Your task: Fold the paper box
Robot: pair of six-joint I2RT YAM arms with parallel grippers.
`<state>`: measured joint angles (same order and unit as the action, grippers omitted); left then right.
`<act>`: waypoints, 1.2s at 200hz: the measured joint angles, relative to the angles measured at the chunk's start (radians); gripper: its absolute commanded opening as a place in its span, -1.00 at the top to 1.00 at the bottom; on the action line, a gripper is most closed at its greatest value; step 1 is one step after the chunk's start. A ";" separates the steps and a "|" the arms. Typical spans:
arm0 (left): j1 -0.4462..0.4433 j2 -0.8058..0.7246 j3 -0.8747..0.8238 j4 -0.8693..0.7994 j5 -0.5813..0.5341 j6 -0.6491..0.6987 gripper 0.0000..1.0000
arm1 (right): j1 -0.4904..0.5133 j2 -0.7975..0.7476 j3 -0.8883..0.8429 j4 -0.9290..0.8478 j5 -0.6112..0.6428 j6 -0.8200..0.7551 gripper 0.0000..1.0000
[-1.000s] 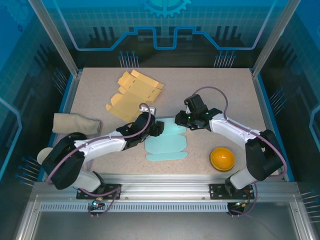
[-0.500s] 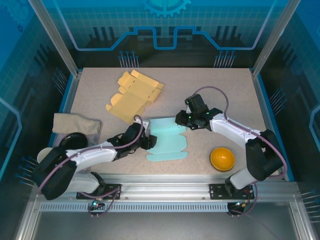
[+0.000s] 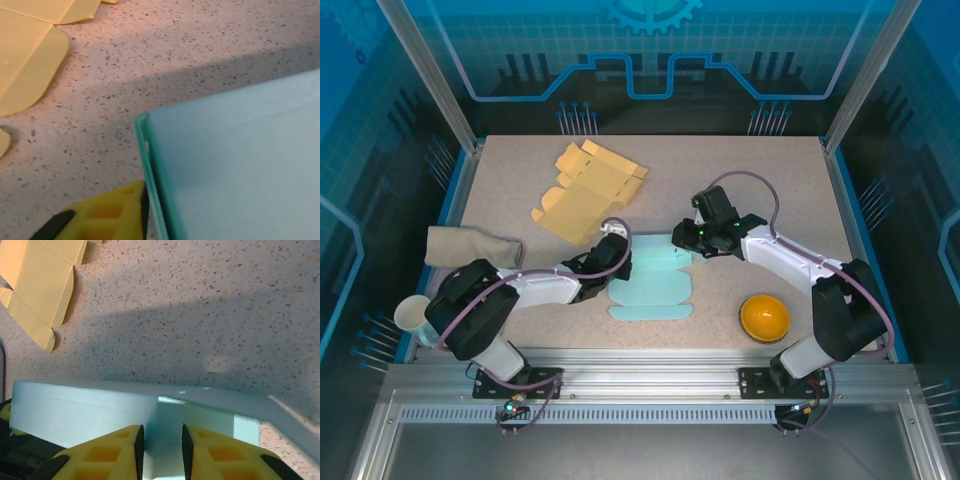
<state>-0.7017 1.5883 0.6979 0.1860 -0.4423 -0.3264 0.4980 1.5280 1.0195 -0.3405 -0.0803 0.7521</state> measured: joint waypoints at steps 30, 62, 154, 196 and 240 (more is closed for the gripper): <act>0.000 0.031 0.090 -0.116 -0.054 -0.057 0.66 | -0.011 -0.027 0.003 -0.035 0.023 -0.029 0.35; 0.018 0.051 0.191 -0.274 -0.068 -0.161 0.69 | -0.019 -0.139 0.004 -0.076 0.077 -0.069 0.36; 0.079 0.066 0.278 -0.492 0.036 -0.339 0.70 | 0.019 -0.040 -0.035 0.023 0.098 -0.073 0.38; 0.116 0.066 0.281 -0.513 0.095 -0.365 0.70 | 0.018 0.027 -0.046 0.074 0.098 -0.064 0.38; 0.124 0.066 0.281 -0.513 0.111 -0.381 0.70 | 0.019 0.043 -0.085 0.114 0.087 -0.043 0.38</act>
<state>-0.5777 1.6543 0.9791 -0.3275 -0.3309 -0.7071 0.5171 1.5707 0.9344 -0.2268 0.0067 0.7094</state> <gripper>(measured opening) 0.154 0.312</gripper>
